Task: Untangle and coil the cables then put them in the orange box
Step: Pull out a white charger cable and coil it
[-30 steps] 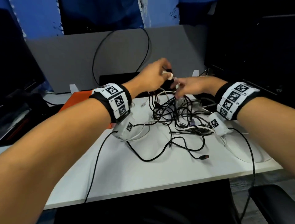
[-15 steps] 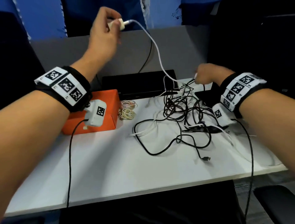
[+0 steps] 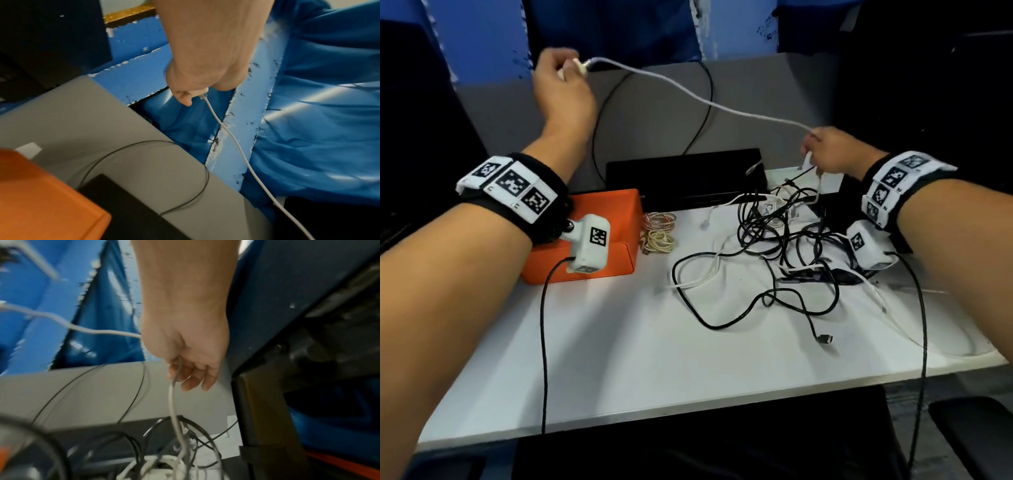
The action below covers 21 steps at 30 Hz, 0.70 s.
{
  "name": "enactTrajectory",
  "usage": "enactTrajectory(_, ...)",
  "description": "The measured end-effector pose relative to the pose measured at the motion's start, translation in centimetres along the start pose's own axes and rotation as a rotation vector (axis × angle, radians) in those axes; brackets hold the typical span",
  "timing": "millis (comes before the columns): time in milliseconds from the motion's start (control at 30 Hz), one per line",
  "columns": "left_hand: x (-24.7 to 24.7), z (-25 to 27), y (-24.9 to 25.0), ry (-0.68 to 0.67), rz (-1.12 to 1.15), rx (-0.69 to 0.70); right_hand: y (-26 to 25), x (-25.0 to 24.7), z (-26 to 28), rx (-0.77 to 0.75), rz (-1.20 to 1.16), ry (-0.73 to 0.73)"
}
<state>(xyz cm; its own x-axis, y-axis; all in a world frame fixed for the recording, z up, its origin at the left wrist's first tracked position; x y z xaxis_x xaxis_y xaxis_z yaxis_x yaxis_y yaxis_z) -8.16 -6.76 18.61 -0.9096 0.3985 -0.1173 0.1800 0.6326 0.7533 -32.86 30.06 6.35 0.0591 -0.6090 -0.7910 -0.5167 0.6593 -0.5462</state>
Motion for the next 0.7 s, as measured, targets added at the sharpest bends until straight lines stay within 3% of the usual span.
enactTrajectory(100,3.0,1.8,-2.5,-0.189,0.004,-0.185,-1.3,-3.3,-0.5,0.075,-0.179,0.197)
enactTrajectory(200,6.5,5.1,-0.2,-0.409,0.005,-0.139,-9.0,-6.6,0.0,-0.178,-0.115,0.344)
enactTrajectory(333,9.4,8.8,6.0,-0.656,0.022,0.009,-18.6,-4.6,2.5,-0.517,0.325,0.209)
enactTrajectory(433,11.4,11.2,8.8,-0.853,-0.037,0.076,-22.4,-2.6,4.9,-0.627,0.550,0.118)
enactTrajectory(600,11.7,11.1,7.3,-0.902,-0.052,-0.082,-23.0,-1.0,6.3,-0.736,0.645,0.077)
enactTrajectory(700,11.3,9.9,6.5,-0.845,-0.032,-0.110,-21.9,-0.8,5.3,-0.687,0.541,0.090)
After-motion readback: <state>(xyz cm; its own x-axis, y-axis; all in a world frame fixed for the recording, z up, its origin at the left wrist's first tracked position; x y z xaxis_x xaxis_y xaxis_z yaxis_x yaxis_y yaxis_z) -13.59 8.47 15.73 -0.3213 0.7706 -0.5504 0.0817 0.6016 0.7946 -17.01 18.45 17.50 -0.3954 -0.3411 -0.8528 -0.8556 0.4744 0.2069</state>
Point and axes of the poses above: each hand's wrist, its own z-axis away from the middle knuckle, its own x-axis out of the palm, y = z × x, the point moved 9 cm from there along -z, towards the middle knuckle, and after that the axes turned 3 degrees about -x, right-handed, at the moved point
